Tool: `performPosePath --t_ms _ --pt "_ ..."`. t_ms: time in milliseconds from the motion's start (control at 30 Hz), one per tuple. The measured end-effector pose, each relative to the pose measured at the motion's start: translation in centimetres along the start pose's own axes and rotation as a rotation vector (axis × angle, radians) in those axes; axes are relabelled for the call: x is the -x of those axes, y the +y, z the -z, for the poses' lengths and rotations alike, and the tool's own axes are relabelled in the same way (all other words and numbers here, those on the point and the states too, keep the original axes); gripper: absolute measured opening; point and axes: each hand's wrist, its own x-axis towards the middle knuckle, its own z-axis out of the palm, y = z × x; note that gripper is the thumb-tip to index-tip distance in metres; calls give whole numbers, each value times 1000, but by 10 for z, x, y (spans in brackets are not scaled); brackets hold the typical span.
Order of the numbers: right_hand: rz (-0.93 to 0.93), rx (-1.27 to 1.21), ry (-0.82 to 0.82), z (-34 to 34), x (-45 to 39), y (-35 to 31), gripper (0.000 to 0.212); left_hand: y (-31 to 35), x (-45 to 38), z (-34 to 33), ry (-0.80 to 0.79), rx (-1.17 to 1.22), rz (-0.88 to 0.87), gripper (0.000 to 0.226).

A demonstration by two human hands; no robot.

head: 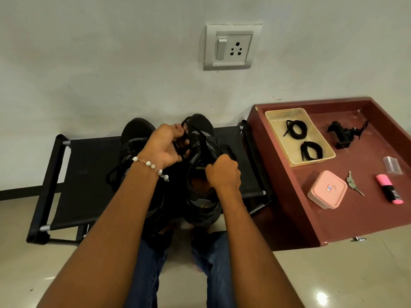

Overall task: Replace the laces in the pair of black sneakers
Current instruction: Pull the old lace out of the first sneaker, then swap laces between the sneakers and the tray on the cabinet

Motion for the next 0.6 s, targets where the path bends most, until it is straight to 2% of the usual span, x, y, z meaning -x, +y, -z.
performPosePath --t_ms 100,167,267,367,433,533,600 --pt "7 2 5 -1 0 1 33 3 6 4 72 -189 -47 18" --pt "-2 -5 14 0 1 1 33 -1 7 3 134 -354 -118 12" --pt "-17 -32 -12 0 0 1 37 -7 12 2 161 -469 -256 8" --pt "24 -65 -48 6 -2 3 48 -12 22 2 145 -493 -384 6" --pt "107 -130 -4 14 0 2 57 -12 30 3 123 -475 -433 6" --pt "334 -417 130 30 15 -8 54 -3 52 4 125 -441 -476 9" --pt "427 -557 81 38 23 -17 49 8 68 1 95 -338 -443 10"
